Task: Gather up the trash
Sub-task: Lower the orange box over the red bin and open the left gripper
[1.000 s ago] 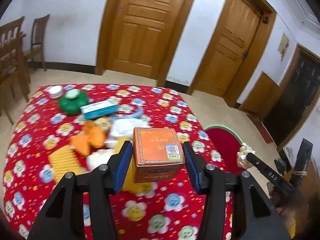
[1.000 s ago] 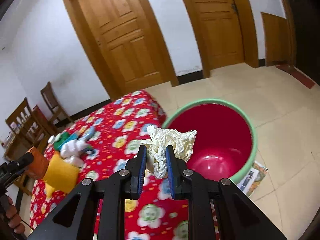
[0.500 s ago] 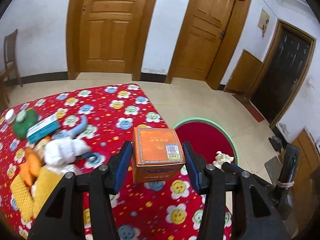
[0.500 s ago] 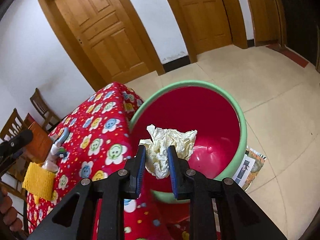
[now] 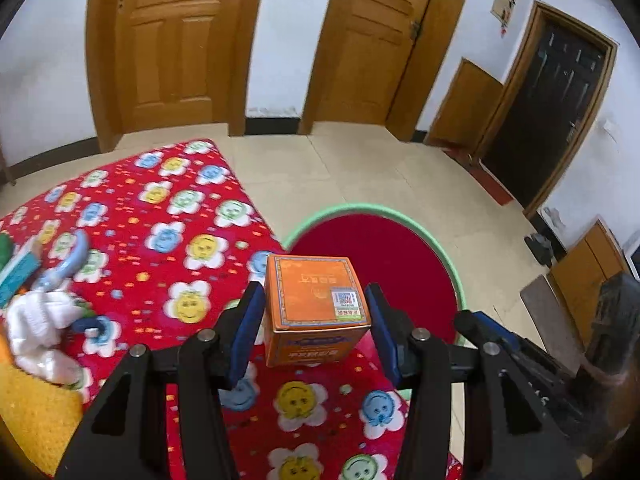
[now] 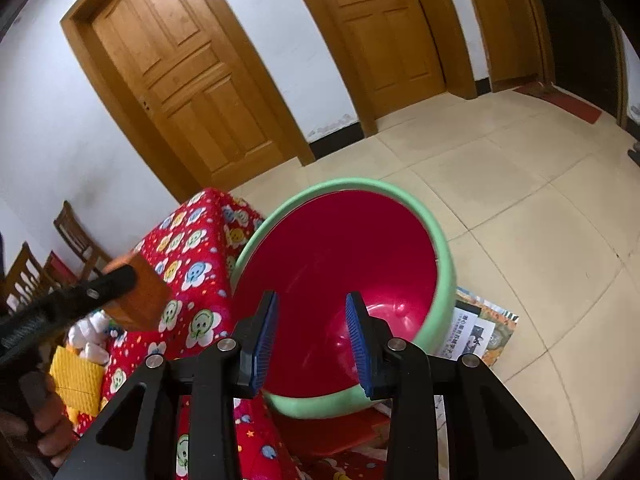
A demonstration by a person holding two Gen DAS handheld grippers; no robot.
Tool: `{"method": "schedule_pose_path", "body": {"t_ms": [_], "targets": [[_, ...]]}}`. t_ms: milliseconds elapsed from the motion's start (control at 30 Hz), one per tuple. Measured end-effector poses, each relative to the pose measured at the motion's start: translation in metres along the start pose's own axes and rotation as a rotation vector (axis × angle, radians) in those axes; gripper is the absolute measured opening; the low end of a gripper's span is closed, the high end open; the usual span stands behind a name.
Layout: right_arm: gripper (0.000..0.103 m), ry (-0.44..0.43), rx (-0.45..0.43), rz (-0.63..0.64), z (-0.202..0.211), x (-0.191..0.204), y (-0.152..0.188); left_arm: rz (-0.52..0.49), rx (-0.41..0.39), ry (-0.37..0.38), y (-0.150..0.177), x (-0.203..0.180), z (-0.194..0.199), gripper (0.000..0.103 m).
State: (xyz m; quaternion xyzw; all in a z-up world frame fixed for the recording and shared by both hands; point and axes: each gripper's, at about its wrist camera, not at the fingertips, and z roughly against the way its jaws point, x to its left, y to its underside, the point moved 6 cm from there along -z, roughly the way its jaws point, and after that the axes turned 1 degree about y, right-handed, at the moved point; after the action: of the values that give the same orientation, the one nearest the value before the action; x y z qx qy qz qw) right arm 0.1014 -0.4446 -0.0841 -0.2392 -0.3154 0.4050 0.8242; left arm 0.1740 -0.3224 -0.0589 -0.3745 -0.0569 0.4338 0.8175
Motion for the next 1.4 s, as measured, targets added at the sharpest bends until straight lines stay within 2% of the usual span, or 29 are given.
{"method": "schedule_pose_path", "body": {"t_ms": [300,533,700,967,1000,1033,1300,1400], "targets": [[0.036,0.03,-0.012,-0.066,0.006,-0.021,0.0,-0.051,0.029,0.052,0.003,-0.027,-0.022,0.052],[0.036,0.031,-0.007,-0.078,0.004,-0.023,0.001,-0.041,0.023,0.062,0.003,-0.029,-0.018,0.059],[0.036,0.027,-0.009,-0.073,0.006,-0.021,0.002,-0.042,0.024,0.055,0.004,-0.027,-0.015,0.06],[0.036,0.025,-0.014,-0.077,0.007,-0.022,0.002,-0.062,0.083,0.019,0.02,-0.024,-0.029,0.06],[0.036,0.025,-0.014,-0.077,0.007,-0.022,0.002,-0.066,0.088,0.018,0.021,-0.024,-0.03,0.057],[0.036,0.026,-0.014,-0.077,0.007,-0.022,0.001,-0.073,0.088,0.021,0.021,-0.025,-0.032,0.05],[0.036,0.032,-0.023,-0.089,0.007,-0.027,0.0,-0.073,0.064,0.075,0.005,-0.035,-0.036,0.05],[0.036,0.038,-0.023,-0.091,0.008,-0.028,0.0,-0.037,0.06,0.1,-0.001,-0.034,-0.033,0.056]]}}
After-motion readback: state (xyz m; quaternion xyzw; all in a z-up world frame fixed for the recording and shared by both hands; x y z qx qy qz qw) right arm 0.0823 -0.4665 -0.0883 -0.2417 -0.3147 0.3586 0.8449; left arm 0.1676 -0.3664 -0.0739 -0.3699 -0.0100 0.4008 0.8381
